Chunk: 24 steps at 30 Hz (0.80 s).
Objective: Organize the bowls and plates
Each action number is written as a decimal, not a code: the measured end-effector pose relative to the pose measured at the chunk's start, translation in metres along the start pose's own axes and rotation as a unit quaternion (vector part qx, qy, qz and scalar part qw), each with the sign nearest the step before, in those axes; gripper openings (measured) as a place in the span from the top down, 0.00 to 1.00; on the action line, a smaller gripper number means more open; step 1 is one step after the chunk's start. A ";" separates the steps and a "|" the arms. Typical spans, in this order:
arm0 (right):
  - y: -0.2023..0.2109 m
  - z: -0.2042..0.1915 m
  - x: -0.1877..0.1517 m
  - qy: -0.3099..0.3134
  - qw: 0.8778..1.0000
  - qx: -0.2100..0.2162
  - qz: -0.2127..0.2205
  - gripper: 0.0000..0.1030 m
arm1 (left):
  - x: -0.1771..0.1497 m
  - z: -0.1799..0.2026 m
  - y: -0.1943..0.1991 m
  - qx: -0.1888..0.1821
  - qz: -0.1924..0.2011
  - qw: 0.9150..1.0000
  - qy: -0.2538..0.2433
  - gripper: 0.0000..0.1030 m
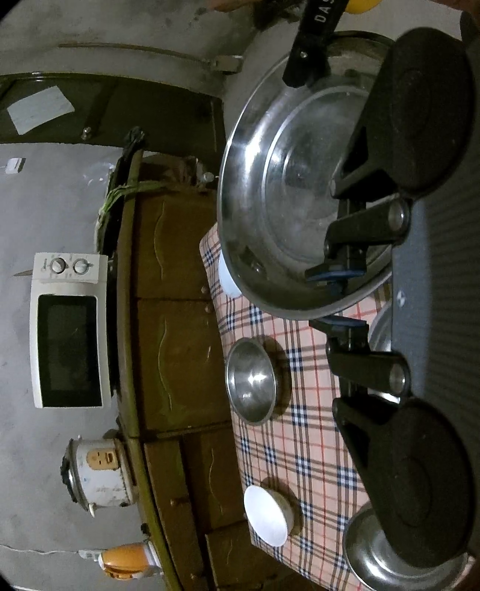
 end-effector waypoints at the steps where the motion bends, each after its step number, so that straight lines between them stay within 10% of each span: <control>1: 0.001 -0.003 -0.001 0.001 1.000 0.001 0.000 0.81 | -0.001 -0.002 0.001 0.001 0.000 1.000 0.002 0.80; 24: 0.007 -0.046 -0.021 0.031 0.999 0.026 -0.013 0.81 | -0.019 -0.038 0.027 0.036 0.006 0.999 0.013 0.80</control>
Point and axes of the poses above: each gripper's, at about its wrist camera, not at the fingertips, and y roughly against the way its jaws point, z to its right, x to its top, the point moved 4 cm from there along -y, roughly the way its jaws point, and after that the axes turned 3 degrees about -z, right-handed, at the moved point
